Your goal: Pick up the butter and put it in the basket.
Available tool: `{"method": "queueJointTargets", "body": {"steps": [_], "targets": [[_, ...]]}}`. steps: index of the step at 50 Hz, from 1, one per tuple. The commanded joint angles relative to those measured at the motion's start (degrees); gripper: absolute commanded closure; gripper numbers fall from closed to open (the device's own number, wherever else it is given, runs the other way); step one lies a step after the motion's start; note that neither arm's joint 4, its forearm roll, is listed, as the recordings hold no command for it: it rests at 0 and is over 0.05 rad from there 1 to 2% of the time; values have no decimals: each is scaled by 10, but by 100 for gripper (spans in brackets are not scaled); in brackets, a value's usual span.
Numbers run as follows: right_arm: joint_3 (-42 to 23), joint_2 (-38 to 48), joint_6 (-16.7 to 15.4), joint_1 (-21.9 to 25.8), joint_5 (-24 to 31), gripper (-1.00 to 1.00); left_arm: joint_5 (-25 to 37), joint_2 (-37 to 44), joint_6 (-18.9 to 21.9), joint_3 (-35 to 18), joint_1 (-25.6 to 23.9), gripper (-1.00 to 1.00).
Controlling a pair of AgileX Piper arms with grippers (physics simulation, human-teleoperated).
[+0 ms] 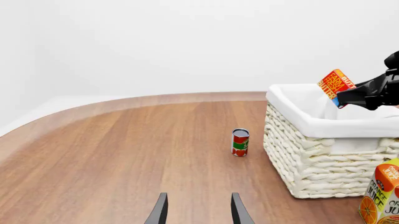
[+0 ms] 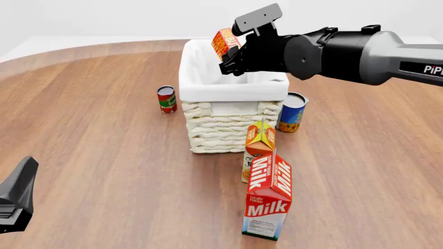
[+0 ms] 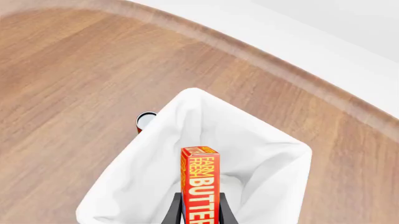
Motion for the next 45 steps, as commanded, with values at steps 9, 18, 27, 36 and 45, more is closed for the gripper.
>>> {"method": "queueJointTargets", "body": {"steps": [9, 18, 27, 36, 45], "targets": [[-19, 4, 4, 1, -2, 100, 0, 0, 0, 0, 0, -100], [-21, 10, 2, -2, -5, 100, 0, 0, 0, 0, 0, -100], [-29, 10, -1, -5, 0, -100, 0, 0, 0, 0, 0, -100], [-25, 3, -5, -8, -4, -100, 0, 0, 0, 0, 0, -100], [-24, -11, -5, -6, 2, -100, 0, 0, 0, 0, 0, -100]]}}
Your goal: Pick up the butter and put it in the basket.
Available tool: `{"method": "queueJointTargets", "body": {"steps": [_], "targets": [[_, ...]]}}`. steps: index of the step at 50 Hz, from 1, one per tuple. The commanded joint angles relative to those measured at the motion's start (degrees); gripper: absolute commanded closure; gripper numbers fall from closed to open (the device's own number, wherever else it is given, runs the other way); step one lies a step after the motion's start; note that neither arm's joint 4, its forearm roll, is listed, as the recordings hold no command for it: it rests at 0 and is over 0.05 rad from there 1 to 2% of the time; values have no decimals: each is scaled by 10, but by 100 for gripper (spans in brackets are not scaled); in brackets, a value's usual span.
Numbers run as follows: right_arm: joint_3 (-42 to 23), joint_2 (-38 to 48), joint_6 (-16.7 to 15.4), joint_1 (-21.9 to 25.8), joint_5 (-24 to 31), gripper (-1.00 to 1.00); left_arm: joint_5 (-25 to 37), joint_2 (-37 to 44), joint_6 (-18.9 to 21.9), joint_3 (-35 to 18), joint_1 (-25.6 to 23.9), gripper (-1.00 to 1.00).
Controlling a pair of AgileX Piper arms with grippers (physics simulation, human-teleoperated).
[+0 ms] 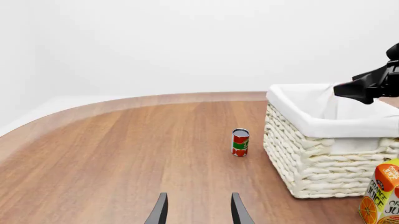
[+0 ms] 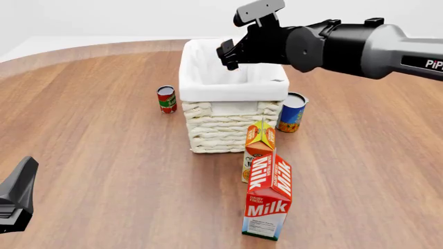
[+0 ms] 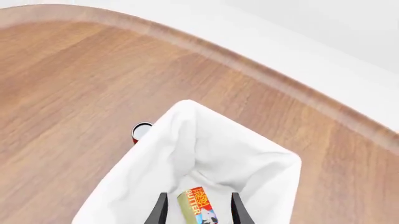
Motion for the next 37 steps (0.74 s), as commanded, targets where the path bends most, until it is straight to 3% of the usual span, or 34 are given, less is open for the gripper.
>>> {"method": "queueJointTargets", "body": {"steps": [1, 11, 27, 31, 33, 36, 37], "targets": [[3, -17, 0, 0, 1, -100, 0, 0, 0, 0, 0, -100], [54, -69, -8, 14, -21, -100, 0, 0, 0, 0, 0, -100], [161, -132, 11, 6, -118, -100, 0, 0, 0, 0, 0, -100], [231, -183, -20, 5, -194, -100, 0, 0, 0, 0, 0, -100], [247, -193, -9, 0, -212, -100, 0, 0, 0, 0, 0, -100], [310, -241, -16, -7, -283, -100, 0, 0, 0, 0, 0, -100], [311, -239, -5, -11, -277, -100, 0, 0, 0, 0, 0, -100]]}}
